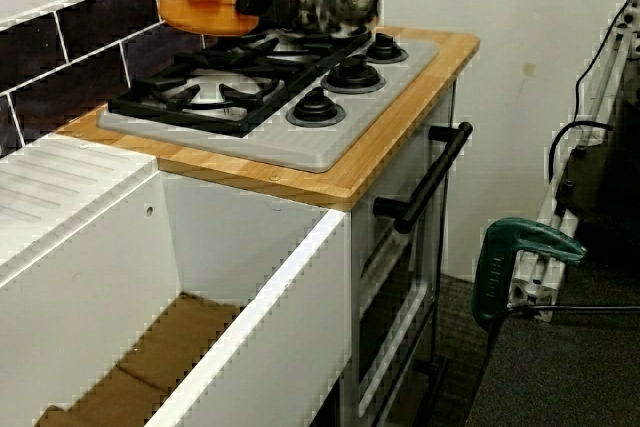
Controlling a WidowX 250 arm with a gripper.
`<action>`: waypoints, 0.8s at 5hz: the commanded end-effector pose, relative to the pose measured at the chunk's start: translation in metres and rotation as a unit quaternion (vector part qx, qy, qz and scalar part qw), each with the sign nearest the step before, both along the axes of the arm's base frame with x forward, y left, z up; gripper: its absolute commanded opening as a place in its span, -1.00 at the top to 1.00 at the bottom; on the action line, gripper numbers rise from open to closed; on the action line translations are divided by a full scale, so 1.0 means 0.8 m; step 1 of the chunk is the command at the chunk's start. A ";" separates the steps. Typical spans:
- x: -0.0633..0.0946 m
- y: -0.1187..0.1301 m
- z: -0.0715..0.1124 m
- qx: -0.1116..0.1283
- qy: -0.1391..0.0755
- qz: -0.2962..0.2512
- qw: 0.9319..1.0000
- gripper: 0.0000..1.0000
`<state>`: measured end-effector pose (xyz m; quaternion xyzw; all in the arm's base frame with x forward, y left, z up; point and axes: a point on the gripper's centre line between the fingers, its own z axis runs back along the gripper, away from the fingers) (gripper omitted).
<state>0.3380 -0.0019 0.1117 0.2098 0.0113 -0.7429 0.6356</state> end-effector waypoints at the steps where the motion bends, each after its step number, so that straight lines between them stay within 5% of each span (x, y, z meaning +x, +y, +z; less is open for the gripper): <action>1: -0.006 -0.014 0.045 0.010 -0.073 -0.031 0.997 1.00; 3: -0.019 -0.024 0.057 0.008 -0.080 -0.057 0.995 1.00; 4: -0.026 -0.035 0.065 0.011 -0.105 -0.068 0.992 1.00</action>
